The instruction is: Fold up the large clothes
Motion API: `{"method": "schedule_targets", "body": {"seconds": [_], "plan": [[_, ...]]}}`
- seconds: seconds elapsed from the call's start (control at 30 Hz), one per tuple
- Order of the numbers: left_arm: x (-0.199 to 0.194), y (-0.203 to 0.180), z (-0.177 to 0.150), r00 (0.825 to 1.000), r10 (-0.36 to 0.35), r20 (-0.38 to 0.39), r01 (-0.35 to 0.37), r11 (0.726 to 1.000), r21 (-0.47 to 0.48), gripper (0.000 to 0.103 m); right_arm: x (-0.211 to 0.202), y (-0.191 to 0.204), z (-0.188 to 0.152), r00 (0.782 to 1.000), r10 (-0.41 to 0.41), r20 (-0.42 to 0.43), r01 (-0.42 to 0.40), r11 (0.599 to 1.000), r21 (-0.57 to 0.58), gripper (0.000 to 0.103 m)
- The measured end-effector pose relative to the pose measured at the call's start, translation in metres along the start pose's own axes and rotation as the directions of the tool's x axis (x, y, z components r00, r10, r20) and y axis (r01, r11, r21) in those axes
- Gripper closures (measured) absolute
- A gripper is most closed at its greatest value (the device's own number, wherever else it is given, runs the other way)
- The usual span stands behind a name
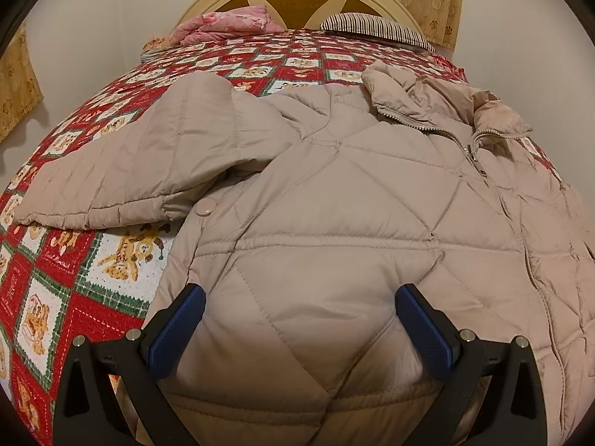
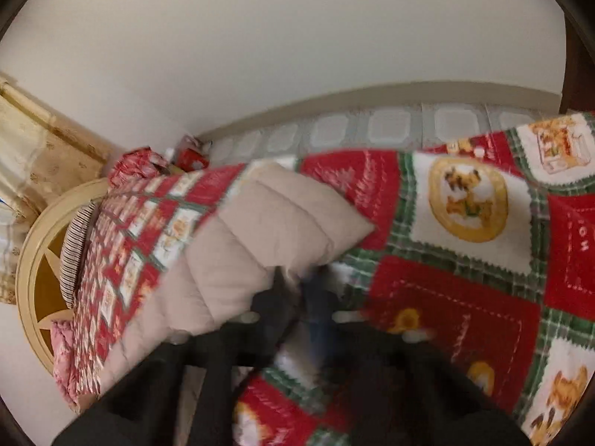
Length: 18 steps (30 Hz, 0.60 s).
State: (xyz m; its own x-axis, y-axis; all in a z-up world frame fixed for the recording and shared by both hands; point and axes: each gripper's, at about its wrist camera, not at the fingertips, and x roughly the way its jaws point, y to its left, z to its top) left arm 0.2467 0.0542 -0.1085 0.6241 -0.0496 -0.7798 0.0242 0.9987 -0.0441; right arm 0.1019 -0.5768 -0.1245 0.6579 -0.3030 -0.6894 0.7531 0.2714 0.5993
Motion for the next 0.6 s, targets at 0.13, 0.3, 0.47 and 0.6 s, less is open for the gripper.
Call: {"method": "schedule_targets", "body": {"seconds": [0.13, 0.3, 0.47, 0.6], "plan": [[0.0, 0.0, 0.0, 1.0, -0.003, 0.0, 0.003, 1.0, -0.002, 0.001, -0.04, 0.028, -0.009, 0.995, 0.024, 0.1, -0.008, 0.988, -0.154, 0.095], [0.001, 0.0, 0.0, 1.0, -0.01, 0.001, 0.01, 1.0, -0.007, 0.001, -0.096, 0.088, -0.029, 0.973, 0.178, 0.149, -0.125, 0.942, -0.31, 0.096], [0.0, 0.002, 0.0, 1.0, -0.019, 0.003, 0.019, 1.0, -0.014, 0.001, -0.163, 0.183, -0.098, 0.931, 0.346, 0.12, -0.213, 0.778, -0.59, 0.097], [-0.002, 0.004, 0.0, 1.0, -0.03, 0.006, 0.03, 0.999, -0.022, 0.001, -0.189, 0.232, -0.164, 0.91, 0.414, -0.007, -0.3, 0.647, -0.701, 0.097]]}}
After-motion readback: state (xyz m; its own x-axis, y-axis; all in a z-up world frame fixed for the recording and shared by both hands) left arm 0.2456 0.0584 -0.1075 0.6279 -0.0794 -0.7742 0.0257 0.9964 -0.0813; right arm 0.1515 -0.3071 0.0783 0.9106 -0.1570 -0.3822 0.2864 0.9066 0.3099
